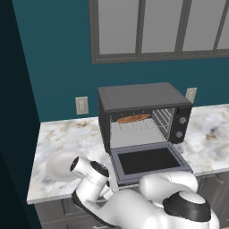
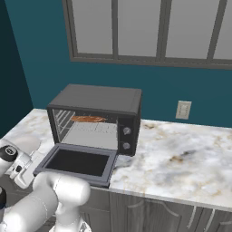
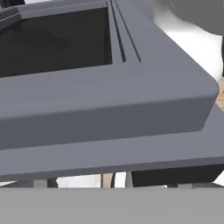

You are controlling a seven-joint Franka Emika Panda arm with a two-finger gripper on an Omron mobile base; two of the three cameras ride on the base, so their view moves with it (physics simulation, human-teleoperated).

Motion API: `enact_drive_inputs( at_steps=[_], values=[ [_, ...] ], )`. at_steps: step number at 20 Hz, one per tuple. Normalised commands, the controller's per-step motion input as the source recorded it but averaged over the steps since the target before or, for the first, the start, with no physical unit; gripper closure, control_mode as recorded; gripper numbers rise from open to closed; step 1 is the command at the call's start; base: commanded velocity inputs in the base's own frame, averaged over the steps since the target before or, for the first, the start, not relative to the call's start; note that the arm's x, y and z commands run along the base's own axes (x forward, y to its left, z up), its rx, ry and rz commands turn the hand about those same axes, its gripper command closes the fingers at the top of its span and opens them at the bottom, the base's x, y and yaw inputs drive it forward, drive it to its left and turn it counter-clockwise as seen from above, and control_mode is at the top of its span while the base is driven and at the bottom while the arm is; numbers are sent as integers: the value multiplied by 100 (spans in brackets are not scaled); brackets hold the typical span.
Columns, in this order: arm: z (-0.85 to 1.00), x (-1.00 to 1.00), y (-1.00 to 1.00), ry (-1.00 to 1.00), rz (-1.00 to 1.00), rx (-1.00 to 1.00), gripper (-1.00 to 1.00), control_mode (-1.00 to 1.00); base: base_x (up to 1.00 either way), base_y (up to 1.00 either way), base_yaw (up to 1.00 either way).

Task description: Pull the toaster oven rack outwards. Pick up the baguette from the plate and place it on the toaster oven rack. Close the toaster oven door fully and set the temperature to the lowest setting.

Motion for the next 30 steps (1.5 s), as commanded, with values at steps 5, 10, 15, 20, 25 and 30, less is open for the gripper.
enact_drive_inputs(
  at_steps=[5,10,15,20,25,30],
  values=[
    [3,-25,-95,0,2,3,-100,-100,0,0,0],
    [30,-25,-100,0,2,5,-100,-100,0,0,0],
    [42,-15,-100,3,-5,0,-100,-100,0,0,0],
    [50,0,-100,14,-14,0,-100,-100,0,0,0],
    [72,0,-100,18,-4,0,-100,-100,0,0,0],
    [76,2,-100,20,0,1,-100,-100,0,0,0]
  ],
)
